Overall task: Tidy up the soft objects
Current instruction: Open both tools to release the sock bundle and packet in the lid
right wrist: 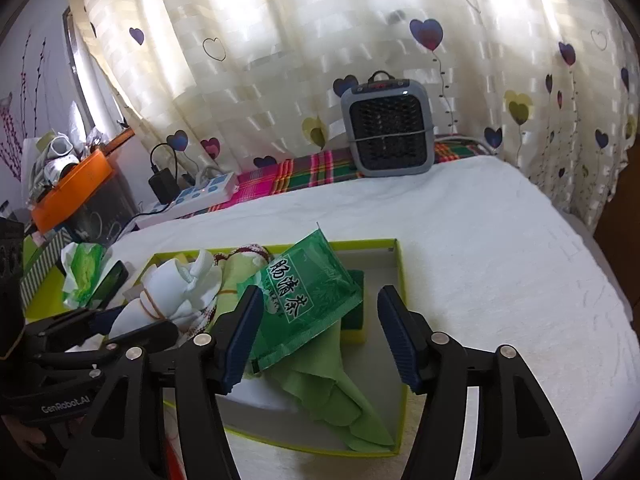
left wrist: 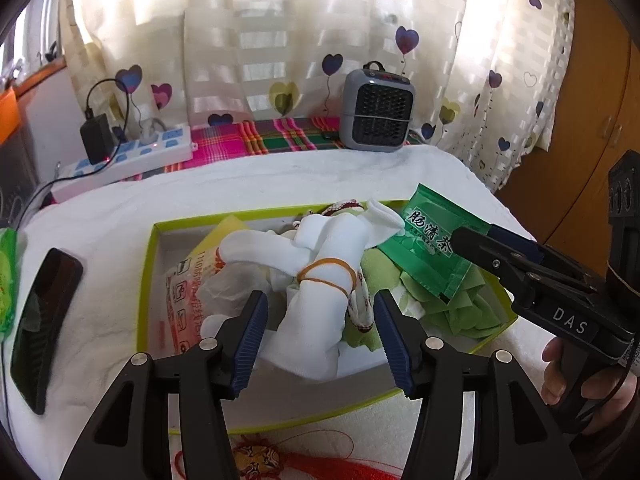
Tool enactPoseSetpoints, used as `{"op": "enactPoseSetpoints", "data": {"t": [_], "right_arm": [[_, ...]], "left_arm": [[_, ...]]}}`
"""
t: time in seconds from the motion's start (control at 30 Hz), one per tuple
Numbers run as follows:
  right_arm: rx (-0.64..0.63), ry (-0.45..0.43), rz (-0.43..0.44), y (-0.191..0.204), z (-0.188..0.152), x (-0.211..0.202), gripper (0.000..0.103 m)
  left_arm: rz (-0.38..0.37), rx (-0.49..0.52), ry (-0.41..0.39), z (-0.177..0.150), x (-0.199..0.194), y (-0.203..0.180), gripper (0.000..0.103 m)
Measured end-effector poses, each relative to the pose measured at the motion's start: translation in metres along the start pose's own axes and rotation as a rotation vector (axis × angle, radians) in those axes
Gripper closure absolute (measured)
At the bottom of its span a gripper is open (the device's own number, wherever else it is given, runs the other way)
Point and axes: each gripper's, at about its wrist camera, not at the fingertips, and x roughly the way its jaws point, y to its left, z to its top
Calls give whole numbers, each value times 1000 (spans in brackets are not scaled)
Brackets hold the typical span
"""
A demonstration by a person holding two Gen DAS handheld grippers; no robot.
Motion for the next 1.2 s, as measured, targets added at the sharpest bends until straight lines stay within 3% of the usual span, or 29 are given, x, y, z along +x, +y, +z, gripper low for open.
{"op": "enactPoseSetpoints", "data": {"t": [0.5, 1.0, 1.2], "right_arm": [[-19, -43, -1, 10, -6, -28, 38], [-122, 24, 118, 45, -35, -44, 38], [-245, 77, 170, 72, -56, -39, 38]], "left_arm": [[10, -12, -44, -11, -32, -2, 46], [59, -57, -67, -34, -61, 14, 46], [86, -107, -72, -44, -74, 31, 46]]}}
